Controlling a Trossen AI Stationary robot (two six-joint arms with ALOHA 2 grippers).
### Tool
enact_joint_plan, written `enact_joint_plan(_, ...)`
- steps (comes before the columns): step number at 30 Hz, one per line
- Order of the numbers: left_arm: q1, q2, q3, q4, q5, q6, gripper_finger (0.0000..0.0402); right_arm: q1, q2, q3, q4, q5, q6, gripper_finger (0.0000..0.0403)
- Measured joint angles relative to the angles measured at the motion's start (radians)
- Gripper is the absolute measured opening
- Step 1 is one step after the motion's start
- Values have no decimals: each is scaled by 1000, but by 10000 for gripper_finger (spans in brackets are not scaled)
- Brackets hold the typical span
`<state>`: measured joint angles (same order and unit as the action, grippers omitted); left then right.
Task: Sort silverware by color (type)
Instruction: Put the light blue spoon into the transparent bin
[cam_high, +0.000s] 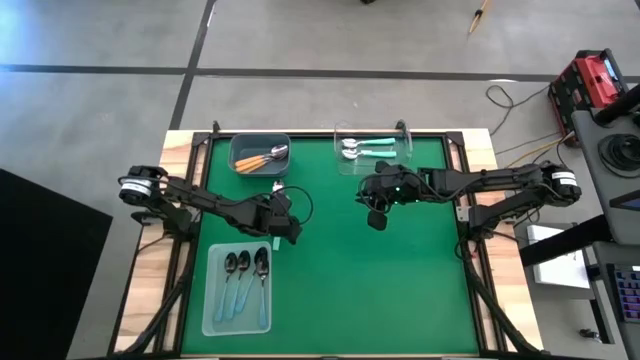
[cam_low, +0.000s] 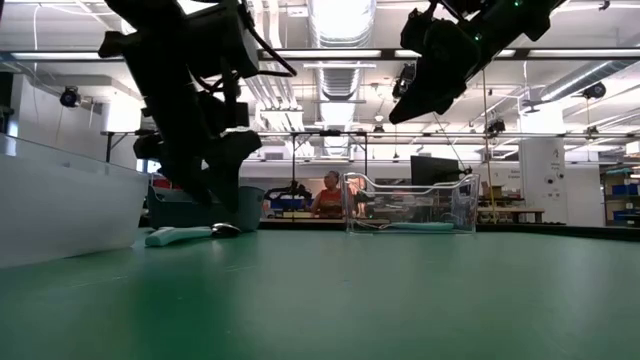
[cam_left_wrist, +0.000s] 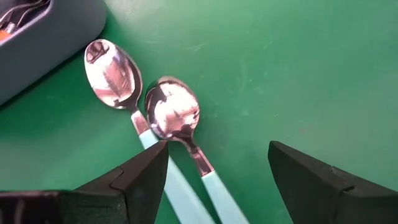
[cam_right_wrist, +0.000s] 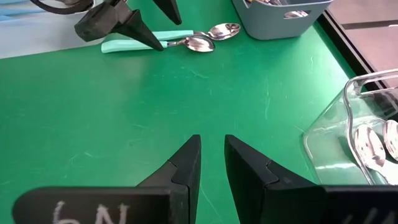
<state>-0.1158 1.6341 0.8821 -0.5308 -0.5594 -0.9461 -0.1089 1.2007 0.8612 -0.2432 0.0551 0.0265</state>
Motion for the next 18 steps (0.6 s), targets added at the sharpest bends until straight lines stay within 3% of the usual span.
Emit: enact_joint_plan(18, 0, 1, -84, 111, -20, -33, 258, 0, 0, 0, 19, 0, 7, 63)
